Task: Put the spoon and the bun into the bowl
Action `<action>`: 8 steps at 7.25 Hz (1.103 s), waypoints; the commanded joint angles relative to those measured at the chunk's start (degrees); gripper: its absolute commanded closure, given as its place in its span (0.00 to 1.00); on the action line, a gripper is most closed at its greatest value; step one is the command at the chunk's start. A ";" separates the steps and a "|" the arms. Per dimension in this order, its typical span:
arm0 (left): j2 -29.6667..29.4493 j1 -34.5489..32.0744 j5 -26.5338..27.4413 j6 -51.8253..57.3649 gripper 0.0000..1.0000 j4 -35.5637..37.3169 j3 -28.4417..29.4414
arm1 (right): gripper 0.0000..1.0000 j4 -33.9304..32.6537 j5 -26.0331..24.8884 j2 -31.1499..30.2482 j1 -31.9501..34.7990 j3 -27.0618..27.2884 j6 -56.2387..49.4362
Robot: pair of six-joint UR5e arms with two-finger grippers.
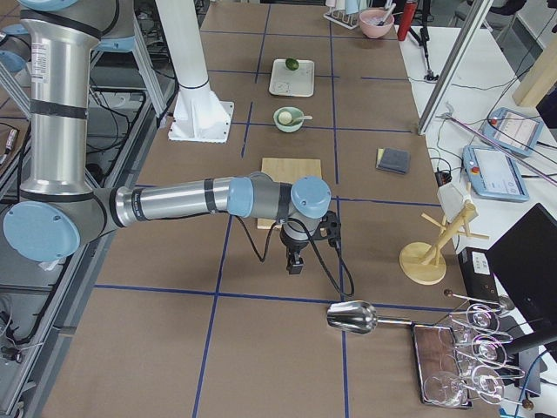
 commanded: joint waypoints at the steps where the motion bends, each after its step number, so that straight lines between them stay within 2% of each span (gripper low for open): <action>1: -0.33 0.03 -0.03 -3.38 0.00 -0.77 2.11 | 0.00 0.60 0.16 0.09 0.04 -0.33 -0.10; 2: -0.50 0.03 0.05 -3.58 0.00 -2.69 2.11 | 0.00 0.69 -0.01 0.18 0.12 -0.41 -0.10; 6: -2.53 0.12 0.84 -3.23 0.00 -2.80 2.19 | 0.00 0.69 0.08 0.26 0.12 0.11 0.25; 8: 0.09 0.21 0.76 -3.14 0.00 -2.53 2.02 | 0.00 0.69 -0.01 0.53 0.12 -0.06 0.16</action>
